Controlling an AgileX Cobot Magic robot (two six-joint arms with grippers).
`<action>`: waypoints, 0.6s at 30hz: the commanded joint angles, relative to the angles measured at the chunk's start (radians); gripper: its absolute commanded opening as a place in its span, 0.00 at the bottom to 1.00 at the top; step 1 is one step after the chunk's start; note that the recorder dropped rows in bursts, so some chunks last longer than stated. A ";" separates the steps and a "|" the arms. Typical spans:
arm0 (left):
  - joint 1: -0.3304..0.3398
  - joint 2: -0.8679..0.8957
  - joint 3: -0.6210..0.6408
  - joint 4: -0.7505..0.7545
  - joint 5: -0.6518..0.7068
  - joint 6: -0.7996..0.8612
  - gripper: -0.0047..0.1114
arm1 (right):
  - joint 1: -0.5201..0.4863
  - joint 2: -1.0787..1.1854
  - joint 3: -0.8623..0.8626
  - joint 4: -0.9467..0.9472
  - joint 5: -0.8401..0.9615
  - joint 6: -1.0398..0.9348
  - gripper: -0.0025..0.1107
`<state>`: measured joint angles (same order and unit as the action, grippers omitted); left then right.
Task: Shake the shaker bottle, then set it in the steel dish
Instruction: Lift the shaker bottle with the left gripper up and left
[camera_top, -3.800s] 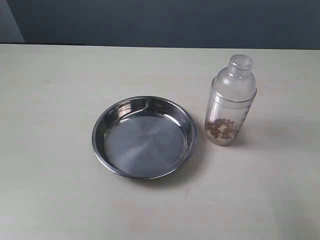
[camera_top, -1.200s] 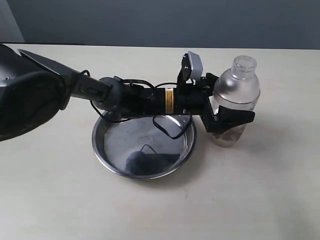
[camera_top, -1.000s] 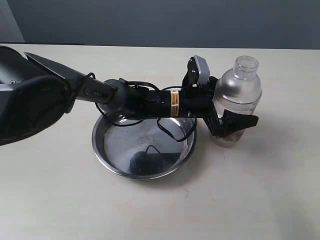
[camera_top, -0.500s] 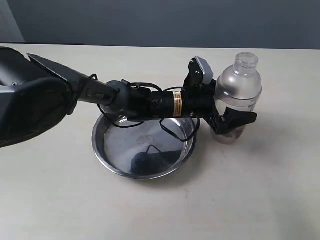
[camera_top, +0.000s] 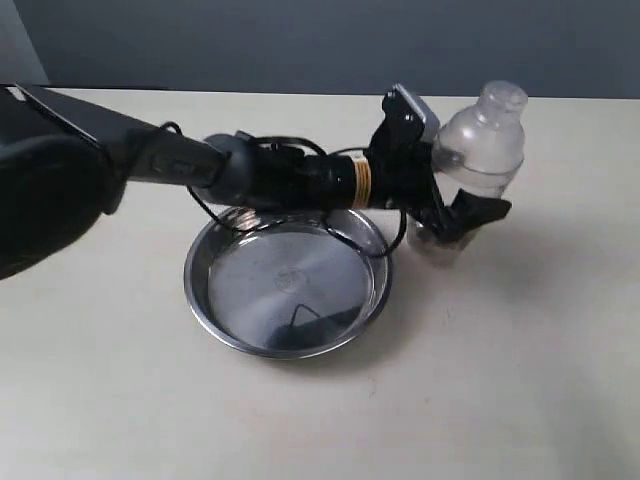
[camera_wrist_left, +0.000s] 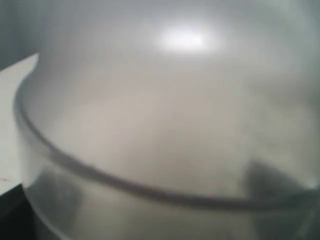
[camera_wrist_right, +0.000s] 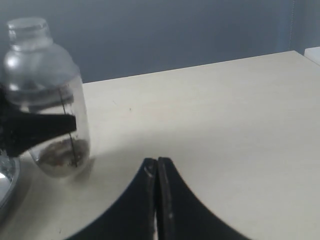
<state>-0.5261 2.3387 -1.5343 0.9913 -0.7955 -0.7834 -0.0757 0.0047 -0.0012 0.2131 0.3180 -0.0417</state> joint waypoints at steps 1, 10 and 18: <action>0.024 -0.204 -0.007 -0.003 0.041 -0.006 0.05 | -0.003 -0.005 0.001 -0.002 -0.009 -0.002 0.01; 0.117 -0.552 0.141 0.570 0.162 -0.589 0.04 | -0.003 -0.005 0.001 -0.002 -0.009 -0.002 0.01; 0.101 -0.605 0.404 0.370 0.296 -0.497 0.04 | -0.003 -0.005 0.001 -0.002 -0.009 -0.002 0.01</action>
<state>-0.4395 1.8443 -1.1072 1.4402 -0.4680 -1.3152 -0.0757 0.0047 -0.0012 0.2131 0.3180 -0.0417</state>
